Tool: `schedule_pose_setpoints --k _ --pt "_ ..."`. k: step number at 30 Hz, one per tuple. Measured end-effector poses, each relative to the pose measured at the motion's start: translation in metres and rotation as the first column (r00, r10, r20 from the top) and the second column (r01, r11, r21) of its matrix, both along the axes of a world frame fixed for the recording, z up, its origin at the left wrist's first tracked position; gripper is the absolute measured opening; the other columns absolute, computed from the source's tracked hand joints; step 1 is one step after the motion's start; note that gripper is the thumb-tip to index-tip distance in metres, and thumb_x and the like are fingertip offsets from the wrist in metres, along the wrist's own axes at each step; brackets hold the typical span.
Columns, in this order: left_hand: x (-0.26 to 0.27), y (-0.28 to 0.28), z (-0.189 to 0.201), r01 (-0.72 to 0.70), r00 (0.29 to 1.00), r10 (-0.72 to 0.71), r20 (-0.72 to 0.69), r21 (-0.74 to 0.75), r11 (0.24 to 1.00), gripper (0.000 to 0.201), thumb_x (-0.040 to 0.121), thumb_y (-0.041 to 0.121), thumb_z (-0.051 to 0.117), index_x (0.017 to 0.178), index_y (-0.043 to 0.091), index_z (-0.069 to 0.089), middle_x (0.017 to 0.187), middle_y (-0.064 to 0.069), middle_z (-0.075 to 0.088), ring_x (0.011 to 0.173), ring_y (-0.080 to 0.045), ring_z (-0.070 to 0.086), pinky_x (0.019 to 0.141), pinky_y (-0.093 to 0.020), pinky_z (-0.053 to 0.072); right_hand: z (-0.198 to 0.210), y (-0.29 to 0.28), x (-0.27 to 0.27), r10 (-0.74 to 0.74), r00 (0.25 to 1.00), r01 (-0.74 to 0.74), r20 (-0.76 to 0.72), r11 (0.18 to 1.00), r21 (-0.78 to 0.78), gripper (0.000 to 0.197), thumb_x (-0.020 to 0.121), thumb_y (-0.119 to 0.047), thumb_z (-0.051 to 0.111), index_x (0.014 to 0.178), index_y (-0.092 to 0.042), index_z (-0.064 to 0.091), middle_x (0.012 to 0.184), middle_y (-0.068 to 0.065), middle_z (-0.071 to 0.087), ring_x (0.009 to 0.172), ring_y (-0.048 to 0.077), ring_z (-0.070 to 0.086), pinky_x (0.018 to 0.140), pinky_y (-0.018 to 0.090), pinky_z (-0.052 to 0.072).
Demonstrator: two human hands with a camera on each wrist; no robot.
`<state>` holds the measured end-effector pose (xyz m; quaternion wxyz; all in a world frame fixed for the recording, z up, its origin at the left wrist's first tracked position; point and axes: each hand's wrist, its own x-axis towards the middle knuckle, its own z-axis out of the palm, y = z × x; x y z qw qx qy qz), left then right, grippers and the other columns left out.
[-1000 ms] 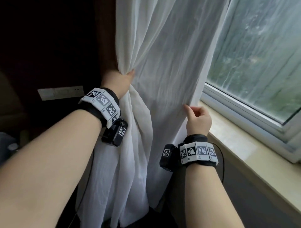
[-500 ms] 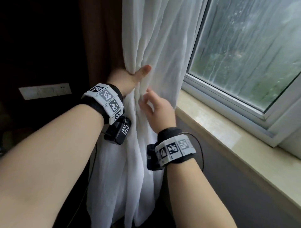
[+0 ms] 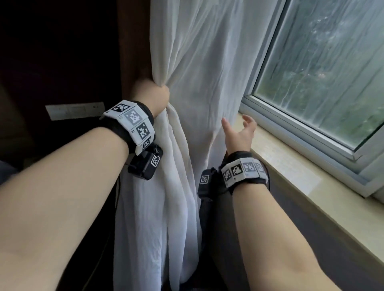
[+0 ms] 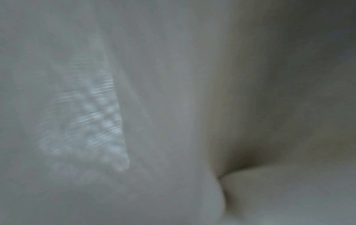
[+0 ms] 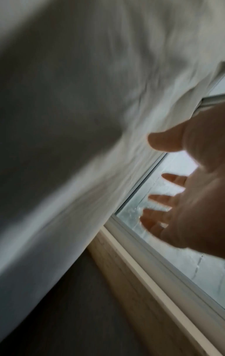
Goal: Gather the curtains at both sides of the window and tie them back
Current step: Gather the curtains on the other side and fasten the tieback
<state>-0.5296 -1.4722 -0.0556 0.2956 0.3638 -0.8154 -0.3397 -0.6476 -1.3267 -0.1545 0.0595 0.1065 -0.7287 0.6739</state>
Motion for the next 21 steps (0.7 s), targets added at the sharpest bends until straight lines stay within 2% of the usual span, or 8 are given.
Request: schedule_pose_setpoints --k 2,4,6,8,10,14,17,21 --pt "0.004 -0.01 0.001 -0.041 0.999 0.041 0.013 0.004 0.999 0.032 0.085 0.01 0.044 0.113 -0.003 0.056 0.117 -0.021 0.061 0.107 -0.037 0.056 0.084 -0.034 0.044 0.006 0.0 -0.019 0.102 0.977 -0.107 0.185 0.994 0.014 0.079 0.079 -0.035 0.069 0.14 -0.02 0.021 0.146 0.011 0.032 0.13 0.023 0.04 0.109 0.038 0.034" --pt "0.008 -0.015 0.001 -0.052 0.998 0.052 0.039 0.003 0.999 0.036 0.086 0.008 0.043 0.116 -0.007 0.054 0.118 -0.024 0.059 0.108 -0.038 0.055 0.086 -0.037 0.045 0.015 -0.002 -0.033 0.171 0.959 -0.194 0.225 0.977 0.085 0.085 0.08 -0.038 0.068 0.144 -0.019 0.016 0.14 0.009 0.039 0.125 0.022 0.046 0.105 0.035 0.037" --pt "0.009 -0.015 0.0 -0.05 0.997 0.05 0.05 -0.007 0.999 0.035 0.086 0.006 0.042 0.115 -0.01 0.053 0.118 -0.026 0.059 0.107 -0.039 0.054 0.087 -0.037 0.044 0.023 -0.007 -0.041 0.214 0.96 -0.248 0.182 0.949 0.195 0.07 0.082 -0.037 0.066 0.139 -0.017 0.031 0.122 0.003 0.052 0.108 0.017 0.054 0.094 0.029 0.042" --pt "0.012 -0.014 0.001 -0.058 0.998 0.057 0.013 0.03 0.998 0.034 0.083 0.006 0.046 0.114 -0.007 0.055 0.118 -0.024 0.06 0.107 -0.038 0.055 0.087 -0.036 0.046 0.025 -0.016 -0.047 0.236 0.967 -0.255 0.098 0.918 0.303 0.037 0.086 -0.032 0.062 0.117 -0.016 0.052 0.097 -0.004 0.059 0.084 0.01 0.055 0.082 0.026 0.042" --pt "0.013 -0.014 0.001 -0.056 0.998 0.056 -0.004 0.04 0.998 0.034 0.082 0.006 0.048 0.113 -0.005 0.055 0.117 -0.023 0.06 0.107 -0.038 0.056 0.087 -0.036 0.046 0.024 -0.02 -0.05 0.23 0.972 -0.233 0.05 0.906 0.354 0.013 0.089 -0.03 0.058 0.092 -0.017 0.056 0.076 -0.006 0.055 0.067 0.008 0.049 0.07 0.024 0.04" --pt "0.014 -0.016 0.002 -0.068 0.997 0.07 -0.036 0.051 0.996 0.033 0.082 0.006 0.047 0.113 -0.003 0.055 0.116 -0.021 0.06 0.106 -0.037 0.056 0.084 -0.033 0.045 0.01 -0.019 -0.05 0.211 0.976 -0.216 0.055 0.97 0.11 0.012 0.092 -0.022 0.051 0.081 -0.019 0.054 0.072 -0.005 0.055 0.077 0.017 0.053 0.074 0.031 0.047" --pt "0.013 -0.016 0.001 -0.057 0.998 0.059 -0.032 0.048 0.997 0.037 0.081 0.006 0.047 0.116 -0.006 0.053 0.117 -0.024 0.06 0.105 -0.038 0.056 0.085 -0.036 0.047 0.012 -0.016 -0.027 0.192 0.977 -0.205 -0.09 0.965 -0.163 0.02 0.094 -0.008 0.046 0.08 -0.022 0.047 0.072 -0.005 0.05 0.063 0.002 0.052 0.066 0.019 0.045" --pt "0.013 -0.015 0.004 0.003 1.0 -0.001 -0.015 0.086 0.996 0.035 0.083 0.009 0.05 0.116 -0.003 0.055 0.117 -0.021 0.061 0.108 -0.036 0.056 0.084 -0.034 0.044 0.026 -0.024 0.013 0.31 0.872 -0.344 -0.378 0.939 -0.022 0.016 0.095 -0.005 0.045 0.088 -0.02 0.047 0.07 -0.002 0.049 0.054 -0.006 0.046 0.056 0.011 0.041"
